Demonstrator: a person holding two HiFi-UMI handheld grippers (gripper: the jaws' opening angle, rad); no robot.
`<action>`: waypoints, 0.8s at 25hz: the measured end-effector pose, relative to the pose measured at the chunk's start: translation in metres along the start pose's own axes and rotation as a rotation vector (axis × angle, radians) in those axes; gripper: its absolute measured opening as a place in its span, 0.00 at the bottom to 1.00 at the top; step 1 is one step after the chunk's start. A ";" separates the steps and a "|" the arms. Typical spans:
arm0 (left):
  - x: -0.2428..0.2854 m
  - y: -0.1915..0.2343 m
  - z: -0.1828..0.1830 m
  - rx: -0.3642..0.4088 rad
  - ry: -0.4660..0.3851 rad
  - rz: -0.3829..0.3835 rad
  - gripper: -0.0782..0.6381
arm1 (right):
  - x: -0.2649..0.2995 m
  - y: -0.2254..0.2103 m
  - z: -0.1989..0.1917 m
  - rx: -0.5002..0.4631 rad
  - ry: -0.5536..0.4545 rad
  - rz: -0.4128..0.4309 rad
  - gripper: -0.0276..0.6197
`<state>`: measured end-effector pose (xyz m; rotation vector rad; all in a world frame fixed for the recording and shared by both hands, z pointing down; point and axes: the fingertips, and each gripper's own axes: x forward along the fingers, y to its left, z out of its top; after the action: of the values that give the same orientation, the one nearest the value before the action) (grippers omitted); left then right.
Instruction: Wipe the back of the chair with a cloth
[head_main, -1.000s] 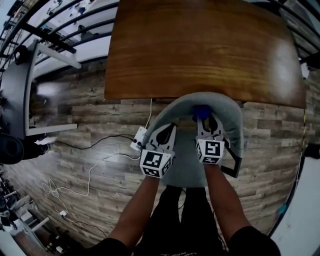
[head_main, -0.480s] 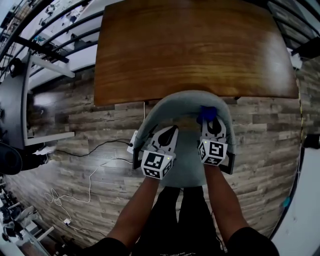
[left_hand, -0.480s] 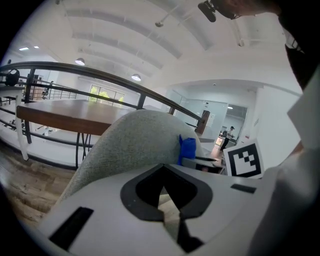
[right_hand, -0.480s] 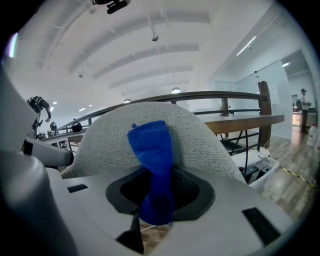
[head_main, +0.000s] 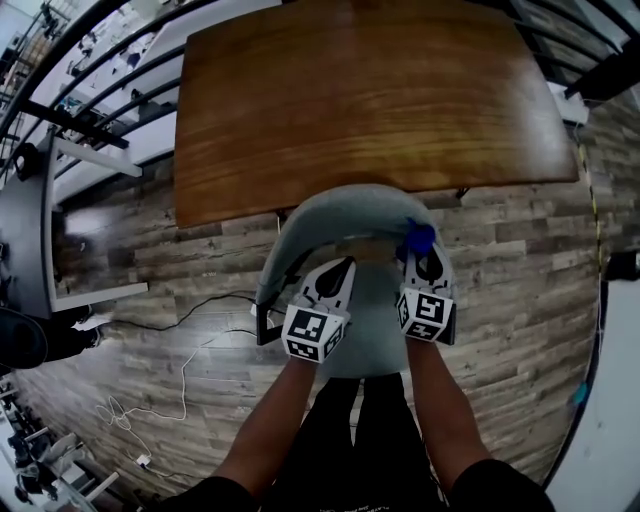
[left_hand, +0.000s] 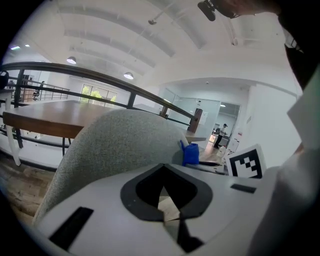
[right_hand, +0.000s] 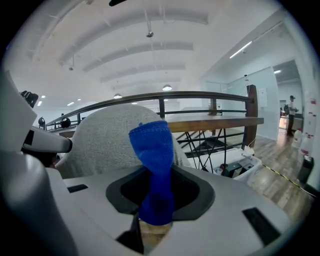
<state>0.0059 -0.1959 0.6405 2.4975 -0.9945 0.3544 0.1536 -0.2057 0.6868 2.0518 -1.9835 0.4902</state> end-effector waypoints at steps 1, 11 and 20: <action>0.000 -0.002 -0.001 0.001 0.003 -0.003 0.11 | -0.003 -0.004 -0.001 0.004 0.003 -0.008 0.22; 0.008 -0.022 0.007 0.037 0.004 -0.058 0.11 | -0.030 -0.043 -0.018 0.047 0.025 -0.090 0.22; 0.000 -0.028 0.001 0.025 -0.006 -0.047 0.11 | -0.048 -0.034 -0.028 -0.026 0.069 -0.066 0.22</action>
<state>0.0256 -0.1784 0.6310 2.5416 -0.9375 0.3471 0.1844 -0.1490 0.6950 2.0488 -1.8669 0.5114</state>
